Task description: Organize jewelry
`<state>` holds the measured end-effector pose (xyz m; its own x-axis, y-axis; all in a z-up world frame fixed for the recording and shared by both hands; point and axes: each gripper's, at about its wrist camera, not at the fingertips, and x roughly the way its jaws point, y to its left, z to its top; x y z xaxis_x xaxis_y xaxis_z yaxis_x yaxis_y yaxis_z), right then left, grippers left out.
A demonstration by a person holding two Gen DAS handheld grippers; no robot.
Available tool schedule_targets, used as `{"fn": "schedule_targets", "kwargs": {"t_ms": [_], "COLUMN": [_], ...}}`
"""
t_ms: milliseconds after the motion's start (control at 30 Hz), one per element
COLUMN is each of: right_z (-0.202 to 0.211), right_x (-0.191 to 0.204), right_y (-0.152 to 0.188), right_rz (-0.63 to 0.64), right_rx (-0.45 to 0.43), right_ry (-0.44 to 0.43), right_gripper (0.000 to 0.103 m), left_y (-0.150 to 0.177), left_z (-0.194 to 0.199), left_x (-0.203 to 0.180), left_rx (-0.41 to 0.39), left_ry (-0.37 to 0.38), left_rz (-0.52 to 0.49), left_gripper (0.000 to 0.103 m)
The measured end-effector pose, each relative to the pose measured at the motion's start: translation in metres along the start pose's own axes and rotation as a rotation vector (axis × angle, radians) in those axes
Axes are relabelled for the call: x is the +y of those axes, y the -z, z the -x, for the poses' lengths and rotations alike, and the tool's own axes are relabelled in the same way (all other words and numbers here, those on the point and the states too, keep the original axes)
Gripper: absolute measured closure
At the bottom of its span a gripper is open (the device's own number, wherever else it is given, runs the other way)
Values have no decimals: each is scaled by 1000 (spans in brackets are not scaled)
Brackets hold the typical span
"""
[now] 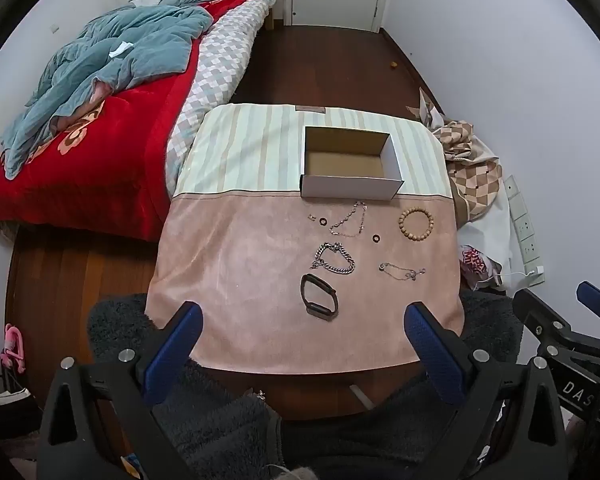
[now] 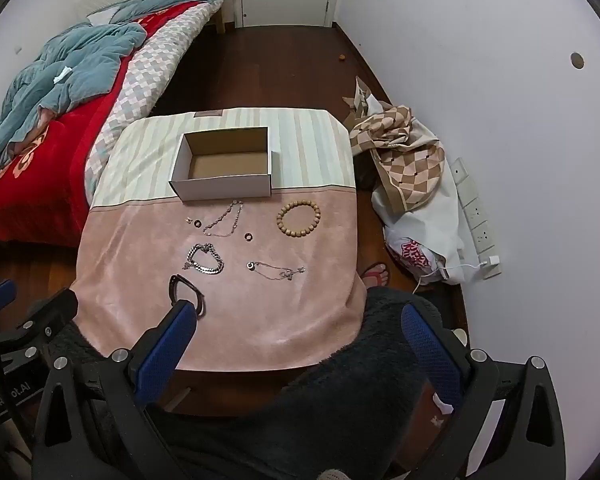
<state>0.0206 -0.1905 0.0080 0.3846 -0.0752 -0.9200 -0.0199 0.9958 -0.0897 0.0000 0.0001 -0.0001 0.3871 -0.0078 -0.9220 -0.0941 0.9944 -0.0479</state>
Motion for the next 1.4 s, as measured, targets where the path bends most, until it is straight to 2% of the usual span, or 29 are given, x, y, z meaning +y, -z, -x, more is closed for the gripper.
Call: {"fn": "schedule_targets", "kwargs": {"t_ms": [1400], "right_z": [12], "right_x": [-3], "right_y": [-2], "right_rz": [9], "right_rx": [-17], "right_ry": [13], "right_gripper": [0], "left_y": [3], "left_z": [5], "left_x": [-2], "left_rx": [-9], "left_ry": [-10], "left_rz": [-16], "left_gripper": [0]}}
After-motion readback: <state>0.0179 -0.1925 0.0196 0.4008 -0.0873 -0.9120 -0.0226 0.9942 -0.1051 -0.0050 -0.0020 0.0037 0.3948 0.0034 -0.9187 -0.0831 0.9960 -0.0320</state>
